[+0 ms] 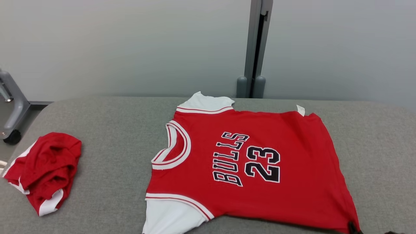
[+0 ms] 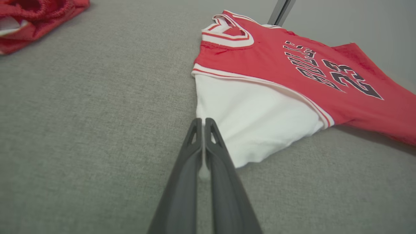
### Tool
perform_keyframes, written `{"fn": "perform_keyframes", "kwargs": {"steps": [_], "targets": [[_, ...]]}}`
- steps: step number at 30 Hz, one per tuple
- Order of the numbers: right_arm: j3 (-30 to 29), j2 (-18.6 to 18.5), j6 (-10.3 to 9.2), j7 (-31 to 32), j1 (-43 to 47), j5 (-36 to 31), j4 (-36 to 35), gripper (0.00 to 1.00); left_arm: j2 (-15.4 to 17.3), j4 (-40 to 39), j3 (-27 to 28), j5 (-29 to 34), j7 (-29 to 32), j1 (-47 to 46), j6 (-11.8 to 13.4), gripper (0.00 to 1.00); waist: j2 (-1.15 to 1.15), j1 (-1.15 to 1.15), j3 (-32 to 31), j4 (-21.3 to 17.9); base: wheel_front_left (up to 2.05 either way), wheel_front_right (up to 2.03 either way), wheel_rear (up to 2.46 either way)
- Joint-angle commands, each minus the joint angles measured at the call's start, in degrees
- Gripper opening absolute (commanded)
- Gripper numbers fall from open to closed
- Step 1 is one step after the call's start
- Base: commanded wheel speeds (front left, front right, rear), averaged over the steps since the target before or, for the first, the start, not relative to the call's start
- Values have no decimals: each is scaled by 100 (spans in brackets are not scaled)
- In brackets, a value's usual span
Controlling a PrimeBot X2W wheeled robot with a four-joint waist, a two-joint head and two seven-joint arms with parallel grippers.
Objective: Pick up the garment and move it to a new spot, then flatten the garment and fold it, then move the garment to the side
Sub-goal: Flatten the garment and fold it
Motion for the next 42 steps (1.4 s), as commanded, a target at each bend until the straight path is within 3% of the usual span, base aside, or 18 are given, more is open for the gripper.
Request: {"fn": "perform_keyframes", "kwargs": {"steps": [1, 9, 14, 23, 30, 31, 32, 33, 34, 42], "targets": [[-58, -1, -2, -19, 206, -37, -45, 0, 9, -87, 88, 59, -16, 142, -27, 0, 2, 1, -48, 26, 0, 0, 0], [-272, -40, -2, -19, 411, -61, -354, 0, 9, -1242, 456, 269, -16, 403, -6, 0, 2, 1, 14, 95, 0, 0, 0], [-256, -5, -1, -19, -122, -34, -513, 0, 4, -1648, 327, 314, -16, -263, 30, 0, 2, 1, 292, 60, 0, 0, 0], [79, -141, -1, -20, -1834, 34, -83, 0, 2, -837, 245, 449, -15, -2316, 300, 0, 2, 1, 1233, -223, 0, 0, 0], [327, -157, 0, -19, -2826, -73, 454, 0, 5, -69, 268, 488, -16, -3304, 380, 0, 2, 1, 1776, -279, 0, 0, 0], [305, -155, 0, -19, -2907, -105, 501, 31, 6, 3, 252, 465, -16, -3375, 397, 0, 2, 1, 1828, -271, 0, 0, 0], [279, -140, 0, -19, -2964, -135, 534, 100, 5, 53, 228, 430, -15, -3429, 414, 26, 2, 1, 1859, -262, 0, 0, 0], [243, -121, 0, -20, -2996, -154, 528, 100, 5, 68, 216, 352, -16, -3447, 419, 59, 2, 1, 1881, -251, 0, 0, 0], [207, -98, 0, -19, -3000, -184, 516, 100, 4, 73, 190, 309, -16, -3426, 418, 100, 2, 1, 1891, -240, 0, 0, 0], [-225, -63, 0, -19, -2328, -240, 120, 100, -1, -136, 129, -215, -16, -2646, 473, 100, 2, 1, 1765, -161, 0, 0, 0]]}}
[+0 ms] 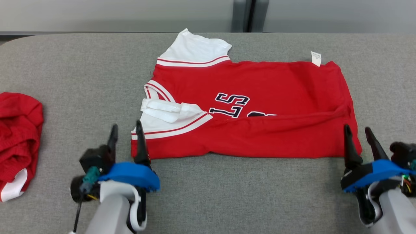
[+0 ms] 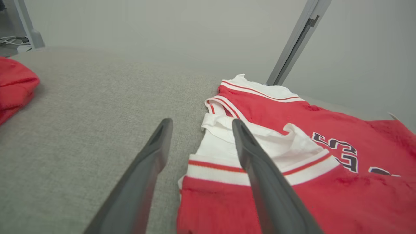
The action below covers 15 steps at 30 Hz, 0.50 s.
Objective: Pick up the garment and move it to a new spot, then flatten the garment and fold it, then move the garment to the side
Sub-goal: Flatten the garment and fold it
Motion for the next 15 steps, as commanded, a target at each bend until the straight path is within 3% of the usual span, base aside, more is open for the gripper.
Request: {"fn": "perform_keyframes", "kwargs": {"steps": [1, 8, 13, 14, 15], "targets": [[-46, -2, 1, -19, 105, -18, -16, 100, -9, 30, -47, -64, -16, 81, -16, 100, -1, 1, -9, -2, 0, 0, 0], [60, 22, 1, -19, 312, -55, 248, 100, -4, 641, -210, -336, -16, 130, 115, 100, -1, 1, 64, -64, 0, 0, 0], [292, 43, 1, 3, 160, -122, 861, 100, -13, 1394, -613, -713, 16, 18, -73, 100, -1, 1, 78, -87, 0, 0, 0], [353, 84, 1, 18, 131, -98, 1006, 100, -28, 1605, -766, -788, 28, -3, -109, 92, -1, 1, 68, -86, 0, 0, 0], [429, 124, 1, 28, 108, -42, 1113, 100, -43, 1821, -928, -878, 42, -13, -167, 60, -1, 1, 49, -81, 0, 0, 0]]}}
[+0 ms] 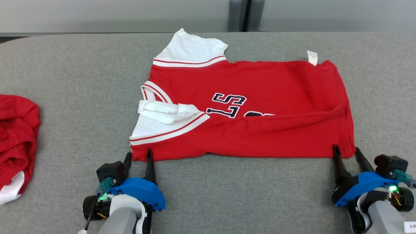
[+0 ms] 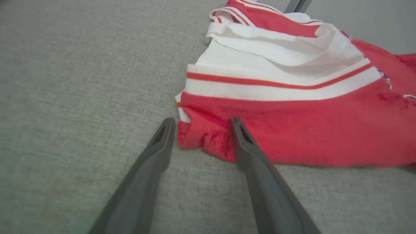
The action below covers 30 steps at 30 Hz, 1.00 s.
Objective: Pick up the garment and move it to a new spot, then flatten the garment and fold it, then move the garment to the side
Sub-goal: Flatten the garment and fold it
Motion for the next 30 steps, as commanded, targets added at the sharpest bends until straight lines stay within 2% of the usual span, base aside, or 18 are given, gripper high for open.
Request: {"fn": "perform_keyframes", "kwargs": {"steps": [1, 2, 3, 6, 10, 14, 17, 22, 23, 24, 30], "targets": [[158, 95, 11, 100, 88, 25, 238, 91, -98, 307, -202, -194, 132, 133, -108, 0, 3, 1, -28, 9, 0, 0, 0], [249, 116, 12, 101, 76, 76, 302, 27, -100, 459, -338, -302, 138, 115, -167, 0, 3, 1, -67, 17, 0, 0, 0], [306, 122, 16, 102, 72, 135, 337, 0, -101, 580, -437, -398, 141, 95, -193, 0, 3, 1, -107, 25, 0, 0, 0], [287, 5, 8, 82, 149, 256, 239, 0, -63, 699, -565, -551, 133, 42, -195, 0, 3, 1, -301, 52, 0, 0, 0], [51, -84, 2, 53, 436, 338, 75, 0, -40, 478, -342, -465, 79, 242, -157, 0, 3, 1, -734, 81, 0, 0, 0], [-179, -44, 0, 52, 932, 405, -50, 0, -35, 173, 47, -291, 74, 772, -182, 0, 3, 1, -1183, 136, 0, 0, 0], [-229, -14, -1, 52, 1377, 448, -133, 0, -33, 39, 139, -110, 69, 1270, -276, 0, 3, 1, -1480, 168, 0, 0, 0], [-334, 0, -3, 51, 1876, 578, -234, 0, -25, -266, 279, 63, 67, 1865, -289, 0, 3, 1, -1657, 167, 0, 0, 0], [-379, -12, -4, 52, 1920, 585, -229, 47, -21, -355, 314, 119, 67, 1927, -258, 11, 3, 1, -1660, 172, 0, 0, 0], [-414, -19, -4, 51, 1935, 583, -251, 100, -22, -443, 363, 142, 67, 1978, -239, 100, 3, 1, -1650, 177, 0, 0, 0], [-706, -190, 2, 53, 1418, 429, -515, 100, -19, -1098, 423, 631, 67, 1480, -148, 100, 3, 1, -1242, 159, 0, 0, 0]]}}
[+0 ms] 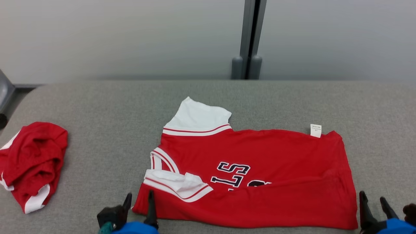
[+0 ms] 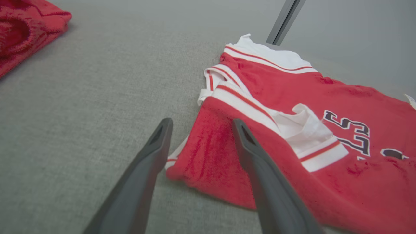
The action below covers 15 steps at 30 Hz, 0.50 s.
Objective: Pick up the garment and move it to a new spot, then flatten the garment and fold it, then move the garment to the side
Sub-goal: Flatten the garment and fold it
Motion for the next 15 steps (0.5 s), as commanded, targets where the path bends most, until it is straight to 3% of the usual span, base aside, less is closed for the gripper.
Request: {"fn": "perform_keyframes", "kwargs": {"steps": [1, 4, 11, 15], "targets": [[-11, -60, 1, -2, -179, -34, -44, 100, 5, -75, -15, 65, -4, -235, 2, 100, 0, 1, 111, 64, 0, 0, 0], [94, -240, 1, -3, -697, -93, -45, 100, 177, -233, -93, 261, 81, -826, -15, 100, 0, 1, 476, 36, 0, 0, 0], [771, -661, 1, 322, -2317, -289, 491, 100, 474, -118, -351, 669, 941, -2733, -172, 100, 0, 1, 1335, -86, 0, 0, 0], [1306, -752, 1, 543, -3050, -273, 799, 100, 473, 131, -480, 746, 1296, -3619, -330, 100, 0, 1, 1746, -153, 0, 0, 0]]}}
